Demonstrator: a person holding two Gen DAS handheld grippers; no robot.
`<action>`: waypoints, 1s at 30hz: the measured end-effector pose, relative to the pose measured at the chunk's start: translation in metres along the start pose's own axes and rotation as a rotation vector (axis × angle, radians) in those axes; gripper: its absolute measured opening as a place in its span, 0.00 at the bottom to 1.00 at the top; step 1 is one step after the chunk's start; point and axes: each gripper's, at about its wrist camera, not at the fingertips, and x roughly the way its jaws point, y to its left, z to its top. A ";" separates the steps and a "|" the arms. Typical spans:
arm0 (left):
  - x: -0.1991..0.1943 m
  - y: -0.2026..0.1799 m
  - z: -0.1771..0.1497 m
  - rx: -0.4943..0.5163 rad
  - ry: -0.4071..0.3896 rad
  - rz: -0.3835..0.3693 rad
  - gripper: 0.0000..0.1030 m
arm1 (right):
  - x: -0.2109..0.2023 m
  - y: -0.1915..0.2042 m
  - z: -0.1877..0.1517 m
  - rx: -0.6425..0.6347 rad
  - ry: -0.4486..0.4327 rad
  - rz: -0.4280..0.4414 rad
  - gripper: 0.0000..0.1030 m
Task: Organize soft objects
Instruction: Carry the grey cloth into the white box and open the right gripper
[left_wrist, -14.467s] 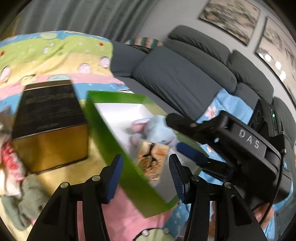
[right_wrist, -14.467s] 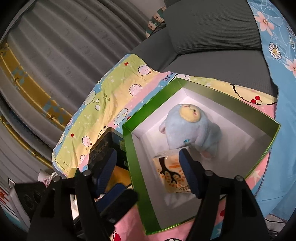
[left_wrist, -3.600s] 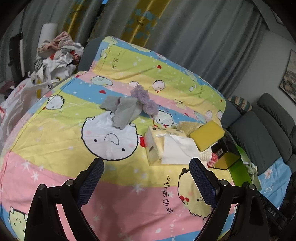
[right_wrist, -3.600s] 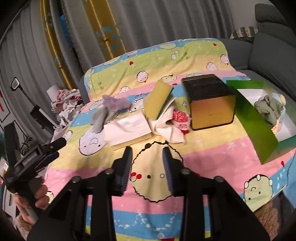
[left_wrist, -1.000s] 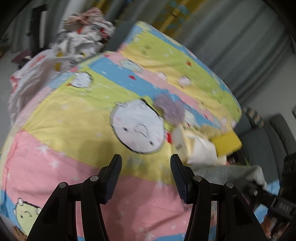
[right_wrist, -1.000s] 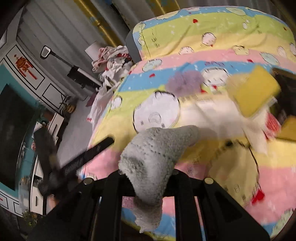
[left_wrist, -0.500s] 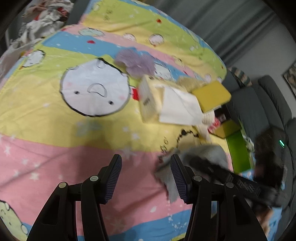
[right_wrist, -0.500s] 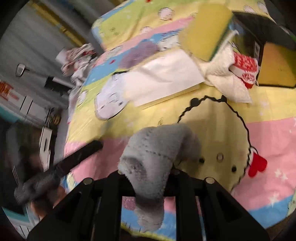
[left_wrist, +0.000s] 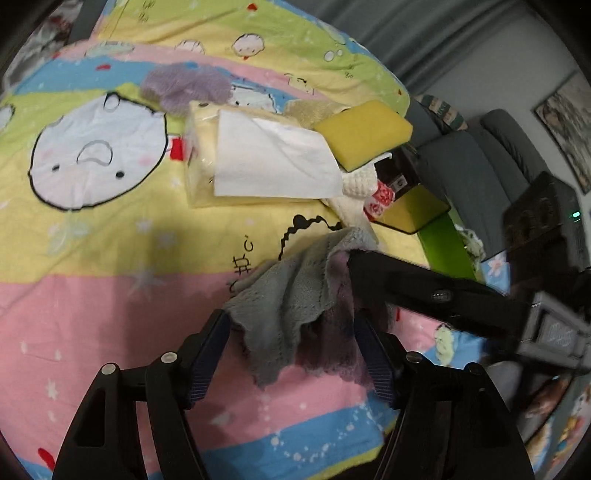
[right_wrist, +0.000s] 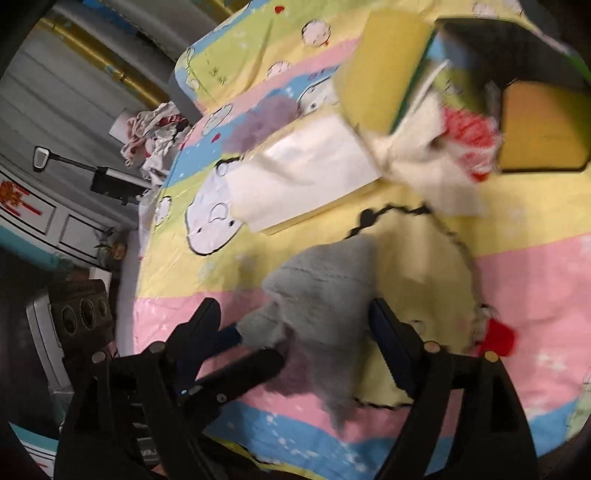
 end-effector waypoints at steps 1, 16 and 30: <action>0.003 -0.001 0.000 0.003 -0.001 0.008 0.68 | -0.006 -0.007 0.000 0.011 -0.008 -0.007 0.80; 0.030 -0.005 -0.004 0.029 -0.029 0.107 0.51 | 0.048 -0.031 0.013 -0.089 0.040 0.024 0.40; 0.013 -0.034 0.005 0.122 -0.137 0.122 0.32 | 0.019 -0.024 0.009 -0.064 -0.022 0.150 0.27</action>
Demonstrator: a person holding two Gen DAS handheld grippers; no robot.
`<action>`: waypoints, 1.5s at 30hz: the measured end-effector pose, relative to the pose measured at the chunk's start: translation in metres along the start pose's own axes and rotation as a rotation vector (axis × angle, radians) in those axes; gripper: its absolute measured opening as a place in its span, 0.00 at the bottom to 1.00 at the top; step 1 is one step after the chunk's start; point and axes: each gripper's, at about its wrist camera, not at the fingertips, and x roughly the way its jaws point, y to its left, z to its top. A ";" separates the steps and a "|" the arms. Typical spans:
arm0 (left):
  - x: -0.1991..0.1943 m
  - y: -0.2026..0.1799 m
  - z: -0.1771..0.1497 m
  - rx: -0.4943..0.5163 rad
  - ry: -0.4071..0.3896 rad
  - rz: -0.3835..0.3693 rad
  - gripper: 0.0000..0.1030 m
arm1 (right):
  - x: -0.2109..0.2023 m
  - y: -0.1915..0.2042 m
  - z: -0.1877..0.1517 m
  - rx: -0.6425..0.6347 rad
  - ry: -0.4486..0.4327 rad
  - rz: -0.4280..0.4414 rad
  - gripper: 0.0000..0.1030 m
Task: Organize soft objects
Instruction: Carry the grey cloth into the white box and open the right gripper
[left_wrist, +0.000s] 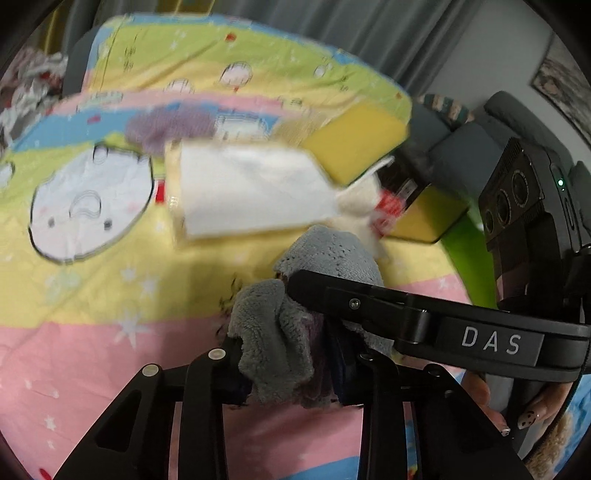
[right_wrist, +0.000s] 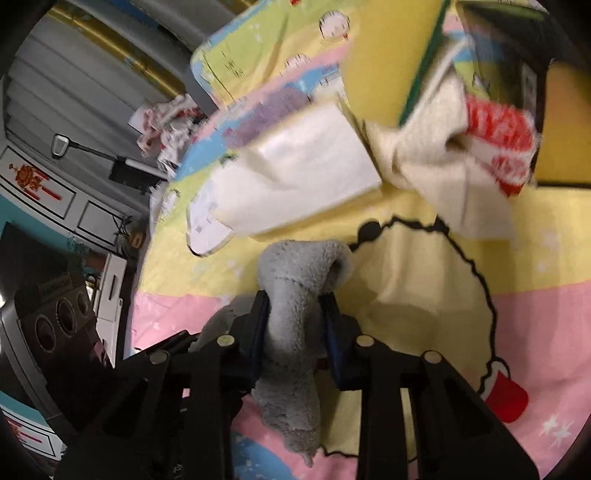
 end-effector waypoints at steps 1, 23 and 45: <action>-0.007 -0.005 0.004 0.013 -0.024 -0.008 0.31 | -0.008 0.003 0.002 -0.005 -0.020 0.005 0.27; 0.016 -0.227 0.105 0.366 -0.239 -0.205 0.32 | -0.235 -0.074 0.056 0.058 -0.578 -0.200 0.28; 0.154 -0.320 0.086 0.433 -0.020 -0.330 0.32 | -0.259 -0.222 0.027 0.467 -0.693 -0.322 0.28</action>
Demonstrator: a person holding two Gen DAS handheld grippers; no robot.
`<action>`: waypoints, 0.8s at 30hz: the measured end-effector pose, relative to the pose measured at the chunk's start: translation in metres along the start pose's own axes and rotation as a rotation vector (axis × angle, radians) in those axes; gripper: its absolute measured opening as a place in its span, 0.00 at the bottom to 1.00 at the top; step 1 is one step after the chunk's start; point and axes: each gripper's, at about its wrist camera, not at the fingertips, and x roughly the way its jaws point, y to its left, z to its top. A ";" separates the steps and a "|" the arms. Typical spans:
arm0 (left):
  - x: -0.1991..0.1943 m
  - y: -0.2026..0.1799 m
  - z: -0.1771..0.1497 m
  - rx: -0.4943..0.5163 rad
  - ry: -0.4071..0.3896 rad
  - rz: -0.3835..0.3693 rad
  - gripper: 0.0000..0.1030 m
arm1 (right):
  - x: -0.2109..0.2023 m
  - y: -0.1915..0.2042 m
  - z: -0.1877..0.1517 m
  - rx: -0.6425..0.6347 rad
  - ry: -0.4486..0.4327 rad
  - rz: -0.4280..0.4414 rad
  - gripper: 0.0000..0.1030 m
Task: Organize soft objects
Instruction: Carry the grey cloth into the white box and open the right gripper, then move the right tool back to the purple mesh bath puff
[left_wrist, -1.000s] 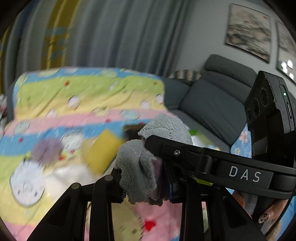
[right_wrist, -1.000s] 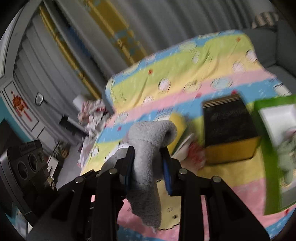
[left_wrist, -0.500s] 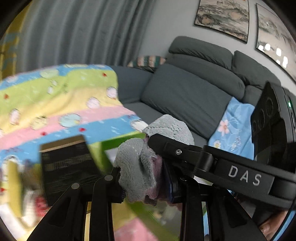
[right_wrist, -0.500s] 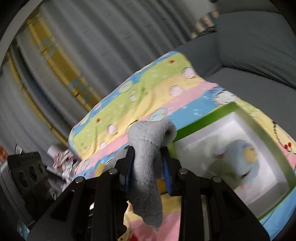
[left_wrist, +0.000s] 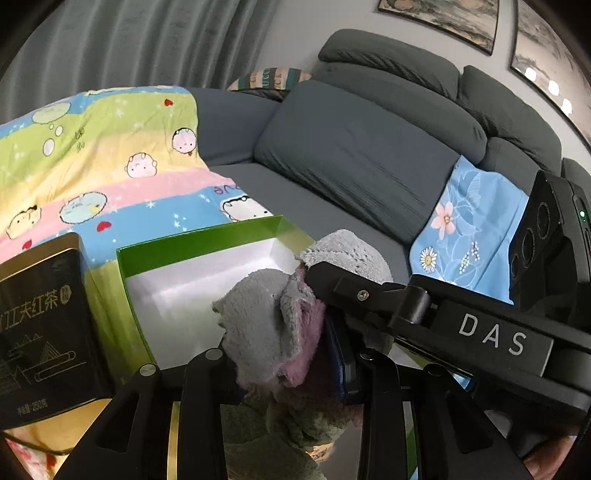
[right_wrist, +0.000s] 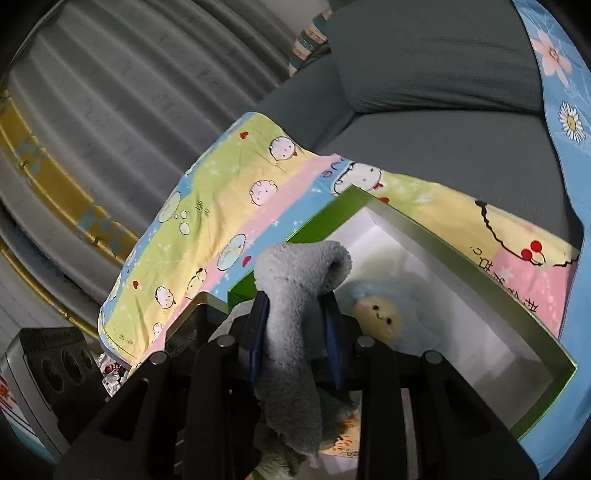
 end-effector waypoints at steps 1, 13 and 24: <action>-0.001 0.000 -0.001 -0.009 0.000 -0.006 0.32 | -0.001 0.000 0.000 0.004 -0.007 0.002 0.29; -0.048 0.002 -0.003 0.016 -0.032 0.024 0.80 | -0.029 0.002 -0.008 0.033 -0.139 -0.042 0.71; -0.114 0.027 -0.023 -0.074 -0.040 0.056 0.84 | -0.049 0.039 -0.026 -0.050 -0.143 -0.036 0.92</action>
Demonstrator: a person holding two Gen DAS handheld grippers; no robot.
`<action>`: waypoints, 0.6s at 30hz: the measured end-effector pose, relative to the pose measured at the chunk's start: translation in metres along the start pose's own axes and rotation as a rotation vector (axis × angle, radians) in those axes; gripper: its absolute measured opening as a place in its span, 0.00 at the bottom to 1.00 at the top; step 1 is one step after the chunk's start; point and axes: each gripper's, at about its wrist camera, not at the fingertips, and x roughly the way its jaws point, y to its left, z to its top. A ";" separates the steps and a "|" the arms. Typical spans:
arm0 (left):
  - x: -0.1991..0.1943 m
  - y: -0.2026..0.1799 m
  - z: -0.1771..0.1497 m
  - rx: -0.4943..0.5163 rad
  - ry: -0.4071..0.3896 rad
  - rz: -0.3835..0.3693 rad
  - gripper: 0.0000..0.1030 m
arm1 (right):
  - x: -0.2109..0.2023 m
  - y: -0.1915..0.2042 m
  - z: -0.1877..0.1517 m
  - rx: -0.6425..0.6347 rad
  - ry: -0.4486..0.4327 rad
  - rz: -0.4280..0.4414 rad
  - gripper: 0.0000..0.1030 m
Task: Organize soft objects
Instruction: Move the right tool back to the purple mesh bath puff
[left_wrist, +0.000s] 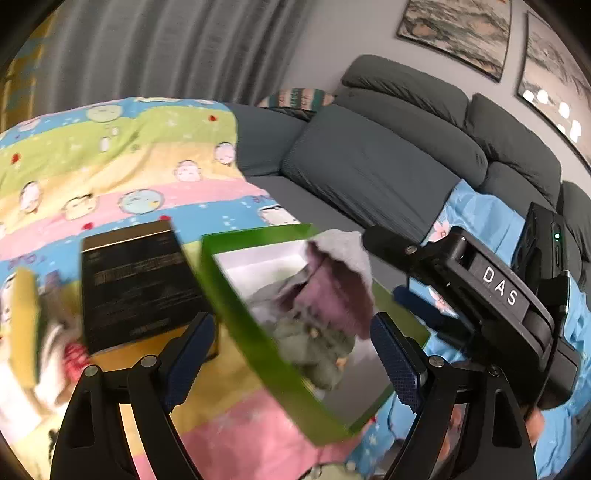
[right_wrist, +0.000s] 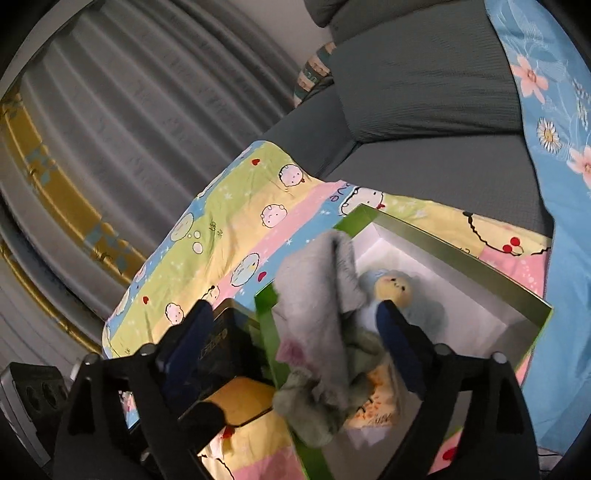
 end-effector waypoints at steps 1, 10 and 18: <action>-0.007 0.004 -0.002 -0.008 -0.005 0.005 0.84 | -0.004 0.006 -0.001 -0.028 -0.009 -0.010 0.92; -0.082 0.062 -0.039 -0.142 -0.041 0.087 0.84 | -0.020 0.049 -0.015 -0.187 -0.027 -0.018 0.97; -0.148 0.138 -0.087 -0.272 -0.049 0.297 0.84 | -0.022 0.098 -0.043 -0.309 -0.001 0.046 0.99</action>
